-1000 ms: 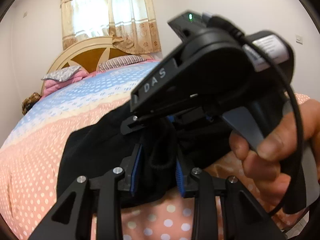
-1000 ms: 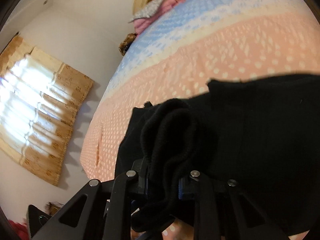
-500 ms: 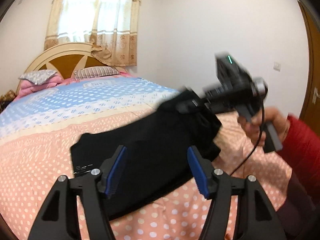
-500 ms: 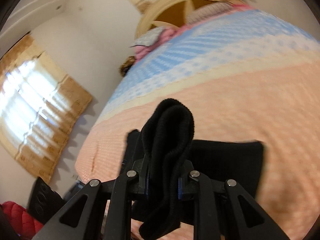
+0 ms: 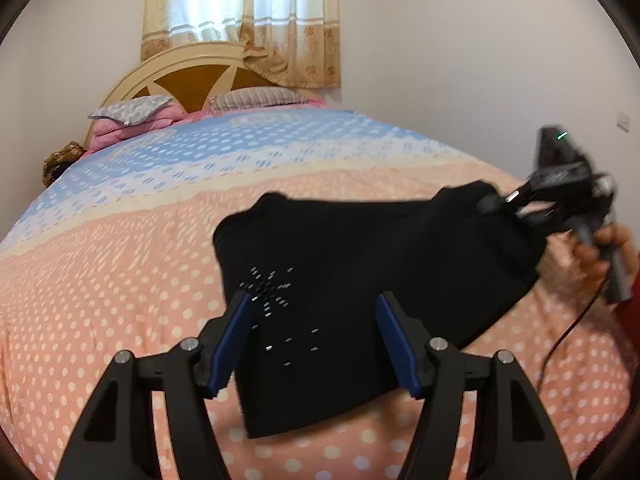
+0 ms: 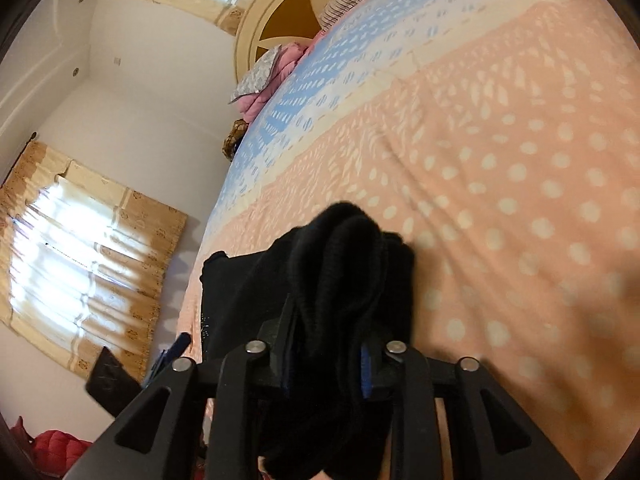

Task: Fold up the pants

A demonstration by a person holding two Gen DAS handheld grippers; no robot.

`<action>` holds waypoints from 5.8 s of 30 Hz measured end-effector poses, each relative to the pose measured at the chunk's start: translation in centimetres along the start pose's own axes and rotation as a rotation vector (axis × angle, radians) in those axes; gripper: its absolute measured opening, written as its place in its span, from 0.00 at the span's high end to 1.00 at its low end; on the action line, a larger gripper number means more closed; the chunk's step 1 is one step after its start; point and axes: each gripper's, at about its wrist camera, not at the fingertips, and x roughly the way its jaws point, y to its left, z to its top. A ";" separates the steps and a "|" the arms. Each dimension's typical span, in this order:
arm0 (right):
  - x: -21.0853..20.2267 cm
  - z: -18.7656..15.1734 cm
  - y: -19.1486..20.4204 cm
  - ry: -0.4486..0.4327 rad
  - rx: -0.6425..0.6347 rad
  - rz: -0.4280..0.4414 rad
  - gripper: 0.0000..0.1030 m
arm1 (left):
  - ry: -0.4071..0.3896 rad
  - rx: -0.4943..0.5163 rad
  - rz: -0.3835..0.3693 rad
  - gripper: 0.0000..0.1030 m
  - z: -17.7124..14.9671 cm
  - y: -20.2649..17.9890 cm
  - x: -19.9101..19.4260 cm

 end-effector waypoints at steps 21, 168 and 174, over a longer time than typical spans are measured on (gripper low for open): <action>-4.6 -9.9 5.3 -0.135 -0.130 -0.292 0.79 | 0.060 -0.082 0.147 0.31 -1.7 5.4 0.9; 3.9 -12.4 21.7 -0.365 -0.418 -0.507 0.74 | 0.053 -0.249 0.030 0.86 2.2 10.2 0.2; 6.2 -12.1 24.3 -0.349 -0.460 -0.484 0.74 | 0.050 -0.293 0.060 0.86 1.6 13.1 -0.2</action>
